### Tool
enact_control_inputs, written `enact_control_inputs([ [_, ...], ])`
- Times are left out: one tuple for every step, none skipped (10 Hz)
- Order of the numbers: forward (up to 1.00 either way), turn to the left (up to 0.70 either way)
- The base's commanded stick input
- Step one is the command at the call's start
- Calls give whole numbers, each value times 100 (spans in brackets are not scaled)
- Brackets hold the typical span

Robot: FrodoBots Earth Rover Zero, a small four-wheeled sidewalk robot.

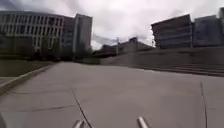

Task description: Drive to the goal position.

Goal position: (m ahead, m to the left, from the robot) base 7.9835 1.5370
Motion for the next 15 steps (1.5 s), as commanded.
enact_control_inputs([
  [100,0],
  [100,0],
  [100,0],
  [100,0],
  [100,7],
  [100,21],
  [100,31],
  [100,38],
  [100,40],
  [100,40],
  [100,40],
  [100,40],
  [100,23],
  [100,0],
  [100,0],
])
